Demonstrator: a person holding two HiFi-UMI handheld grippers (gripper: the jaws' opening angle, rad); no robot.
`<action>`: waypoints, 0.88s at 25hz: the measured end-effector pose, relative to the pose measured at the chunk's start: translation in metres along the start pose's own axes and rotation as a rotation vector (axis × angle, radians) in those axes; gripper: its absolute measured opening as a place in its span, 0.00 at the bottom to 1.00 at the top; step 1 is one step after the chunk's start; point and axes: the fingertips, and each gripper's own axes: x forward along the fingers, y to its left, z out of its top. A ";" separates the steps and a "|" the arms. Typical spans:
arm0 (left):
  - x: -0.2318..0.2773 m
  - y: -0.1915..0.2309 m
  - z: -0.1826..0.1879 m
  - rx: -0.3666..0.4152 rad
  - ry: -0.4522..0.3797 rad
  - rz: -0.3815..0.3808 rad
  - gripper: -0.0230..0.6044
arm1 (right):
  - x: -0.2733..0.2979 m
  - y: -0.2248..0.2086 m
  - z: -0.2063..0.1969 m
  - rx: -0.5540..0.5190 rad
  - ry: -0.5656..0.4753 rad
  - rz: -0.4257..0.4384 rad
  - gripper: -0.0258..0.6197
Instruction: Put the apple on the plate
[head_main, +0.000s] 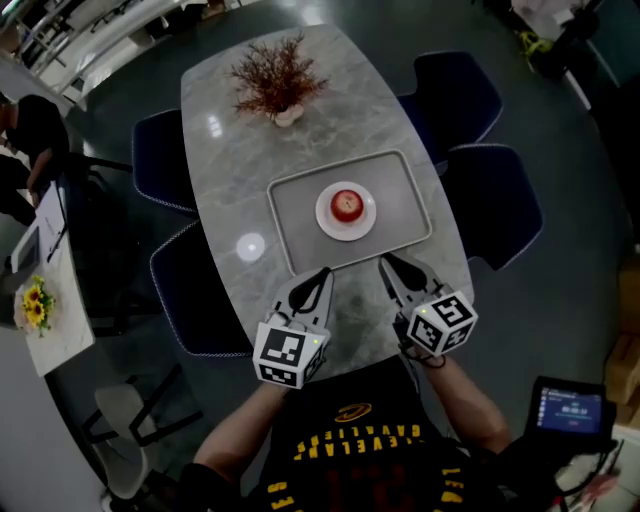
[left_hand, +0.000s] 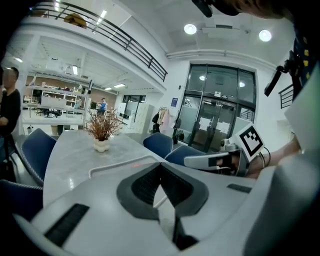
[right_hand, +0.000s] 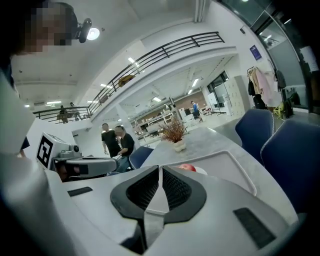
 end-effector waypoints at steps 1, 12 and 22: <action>-0.006 -0.004 0.002 0.003 -0.015 -0.005 0.04 | -0.004 0.006 0.002 -0.004 -0.014 -0.004 0.09; -0.047 -0.043 0.026 -0.087 -0.140 -0.096 0.04 | -0.039 0.064 0.029 -0.073 -0.131 -0.060 0.09; -0.101 -0.060 0.054 -0.010 -0.290 -0.136 0.04 | -0.073 0.122 0.044 -0.220 -0.271 -0.097 0.09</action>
